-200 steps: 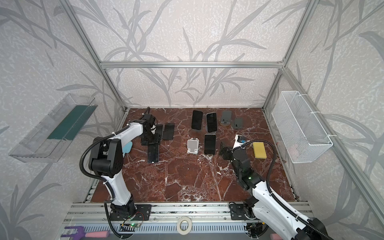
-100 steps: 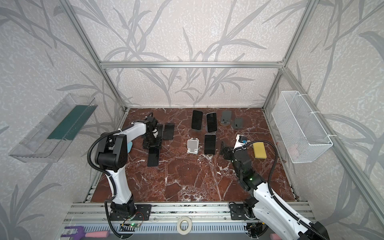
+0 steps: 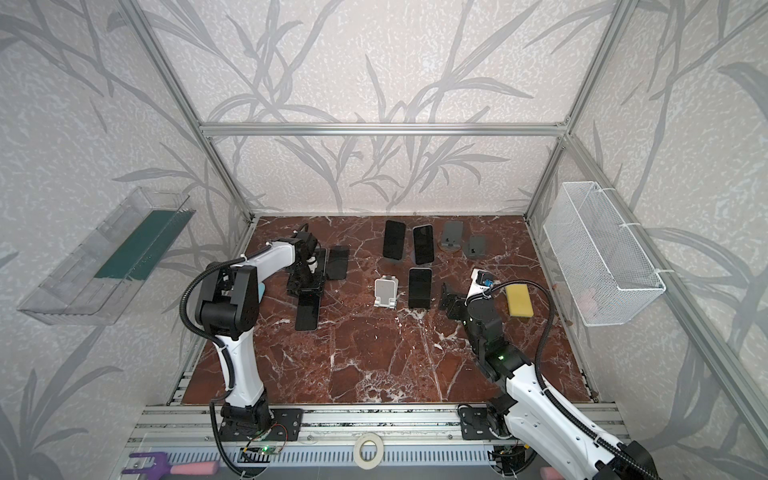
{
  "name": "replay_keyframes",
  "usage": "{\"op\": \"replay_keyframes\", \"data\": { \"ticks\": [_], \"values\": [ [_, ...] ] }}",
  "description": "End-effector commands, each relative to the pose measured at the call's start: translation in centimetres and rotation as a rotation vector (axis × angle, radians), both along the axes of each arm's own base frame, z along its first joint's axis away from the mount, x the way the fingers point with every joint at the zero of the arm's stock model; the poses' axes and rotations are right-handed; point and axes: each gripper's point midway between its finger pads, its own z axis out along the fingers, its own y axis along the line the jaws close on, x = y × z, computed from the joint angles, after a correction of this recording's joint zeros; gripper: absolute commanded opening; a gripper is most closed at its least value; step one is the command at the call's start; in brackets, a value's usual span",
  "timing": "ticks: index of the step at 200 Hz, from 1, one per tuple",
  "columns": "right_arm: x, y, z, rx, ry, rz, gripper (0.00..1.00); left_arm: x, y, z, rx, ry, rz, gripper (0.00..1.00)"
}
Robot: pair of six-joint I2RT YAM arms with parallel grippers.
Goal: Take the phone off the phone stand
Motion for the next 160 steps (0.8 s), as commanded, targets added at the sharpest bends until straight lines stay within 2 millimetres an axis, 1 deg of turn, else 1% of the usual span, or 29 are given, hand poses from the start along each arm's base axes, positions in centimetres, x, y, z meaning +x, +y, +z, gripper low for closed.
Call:
{"op": "replay_keyframes", "data": {
  "ticks": [1, 30, 64, 90, 115, 140, 160],
  "values": [
    [0.21, 0.02, 0.32, -0.006, -0.013, -0.006, 0.93, -0.16, 0.82, -0.96, 0.051, 0.041, -0.016, 0.64],
    [0.17, 0.37, 0.56, -0.003, -0.014, 0.014, 0.93, -0.12, 0.89, -1.29, 0.056, 0.047, -0.015, 0.67],
    [-0.04, 0.22, 0.87, 0.008, -0.024, 0.011, 0.93, -0.14, 1.42, -1.61, 0.086, 0.046, -0.012, 0.71],
    [-0.03, 0.35, 0.91, 0.013, -0.023, 0.017, 0.93, 0.09, 1.06, -1.6, 0.066, 0.041, -0.007, 0.75],
    [0.09, 0.32, 0.54, 0.008, -0.017, 0.013, 0.93, 0.26, 0.91, -1.65, 0.074, 0.033, -0.001, 0.75],
    [0.37, 0.74, 0.1, 0.002, 0.0, 0.026, 0.92, 0.23, 1.16, -1.76, 0.103, 0.032, 0.011, 0.76],
    [0.26, 0.8, 0.33, 0.004, -0.007, 0.033, 0.92, 0.16, 0.84, -1.29, 0.135, 0.006, -0.018, 0.82]
  ]
}}
